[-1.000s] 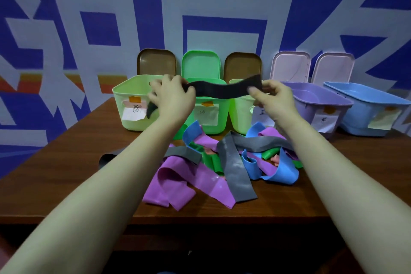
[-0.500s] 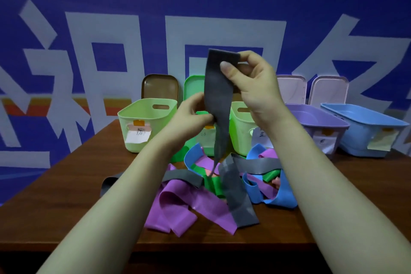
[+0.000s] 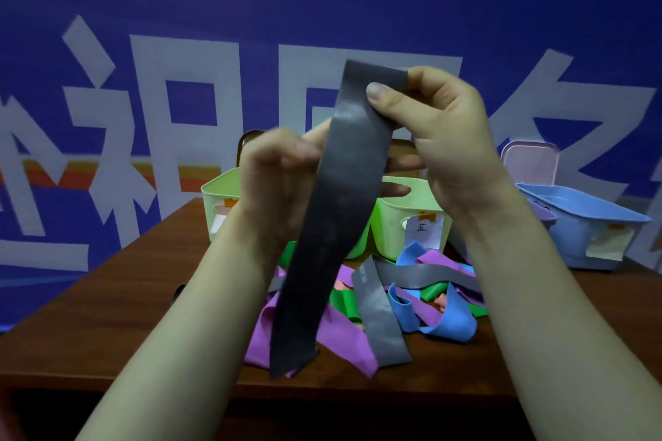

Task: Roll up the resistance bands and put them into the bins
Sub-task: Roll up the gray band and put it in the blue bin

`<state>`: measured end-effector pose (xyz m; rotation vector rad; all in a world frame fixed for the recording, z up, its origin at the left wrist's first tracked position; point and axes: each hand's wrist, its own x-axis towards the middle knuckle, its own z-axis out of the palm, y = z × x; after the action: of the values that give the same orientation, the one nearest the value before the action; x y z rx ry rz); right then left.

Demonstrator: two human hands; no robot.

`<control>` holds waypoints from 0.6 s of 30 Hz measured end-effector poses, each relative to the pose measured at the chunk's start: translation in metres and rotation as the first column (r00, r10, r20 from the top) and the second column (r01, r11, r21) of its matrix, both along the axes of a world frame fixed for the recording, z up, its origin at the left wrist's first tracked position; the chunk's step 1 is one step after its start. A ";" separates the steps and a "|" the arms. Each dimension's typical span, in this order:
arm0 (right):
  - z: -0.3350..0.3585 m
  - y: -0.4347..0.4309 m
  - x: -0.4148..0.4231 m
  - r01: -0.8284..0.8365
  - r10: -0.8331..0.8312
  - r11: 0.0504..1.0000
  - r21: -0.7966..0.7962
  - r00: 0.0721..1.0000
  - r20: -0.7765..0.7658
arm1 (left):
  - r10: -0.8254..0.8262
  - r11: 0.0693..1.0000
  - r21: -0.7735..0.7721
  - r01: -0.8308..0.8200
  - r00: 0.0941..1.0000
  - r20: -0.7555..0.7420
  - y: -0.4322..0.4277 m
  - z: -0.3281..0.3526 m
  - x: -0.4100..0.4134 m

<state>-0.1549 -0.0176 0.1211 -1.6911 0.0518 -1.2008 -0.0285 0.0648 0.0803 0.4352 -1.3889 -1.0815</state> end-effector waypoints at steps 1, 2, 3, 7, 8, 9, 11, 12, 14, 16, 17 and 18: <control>-0.001 0.001 -0.001 -0.011 0.011 1.000 0.016 1.000 -0.007 | -0.003 1.000 0.014 0.004 1.000 -0.020 0.003 0.004 -0.004; -0.002 0.003 -0.003 -0.029 0.030 0.999 0.021 0.999 -0.017 | 0.043 0.998 0.041 -0.042 0.999 -0.026 0.006 0.008 -0.009; -0.004 0.005 -0.004 -0.049 0.049 0.999 0.012 0.998 -0.027 | 0.114 0.991 0.071 -0.112 0.993 -0.018 0.008 0.011 -0.016; -0.012 0.010 -0.009 -0.123 0.121 0.992 -0.032 0.991 -0.050 | 0.277 0.956 0.111 -0.272 0.961 -0.031 0.009 0.006 -0.034; -0.014 0.009 -0.009 -0.141 0.140 0.990 -0.017 0.989 -0.055 | 0.325 0.940 0.123 -0.318 0.945 -0.036 0.010 0.004 -0.035; -0.016 0.009 -0.011 -0.162 0.163 0.987 0.009 0.985 -0.056 | 0.356 0.928 0.129 -0.350 0.934 -0.022 0.011 0.001 -0.036; -0.024 0.004 -0.012 -0.180 0.184 0.982 0.064 0.982 -0.049 | 0.377 0.913 0.154 -0.377 0.926 0.031 0.011 -0.009 -0.037; -0.030 0.001 -0.013 -0.157 0.161 0.984 0.081 0.986 -0.050 | 0.394 0.900 0.182 -0.395 0.918 0.042 0.010 -0.016 -0.037; -0.048 -0.009 -0.012 -0.069 0.080 0.989 0.132 0.994 -0.080 | 0.444 0.869 0.236 -0.435 0.896 0.016 0.009 -0.033 -0.035; -0.069 -0.017 -0.012 -0.009 0.036 0.982 0.191 0.990 -0.140 | 0.453 0.865 0.266 -0.426 0.890 -0.049 0.009 -0.051 -0.033; -0.082 -0.020 -0.012 0.001 0.038 0.978 0.211 0.982 -0.184 | 0.457 0.862 0.284 -0.419 0.886 -0.081 0.010 -0.060 -0.032; -0.096 -0.023 -0.012 0.014 0.038 0.979 0.205 0.968 -0.250 | 0.468 0.853 0.311 -0.418 0.877 -0.106 0.011 -0.069 -0.031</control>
<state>-0.1669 -0.0408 0.0255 -1.6485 0.3112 -0.9302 -0.0594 0.0758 0.0117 0.8057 -0.9112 -0.9026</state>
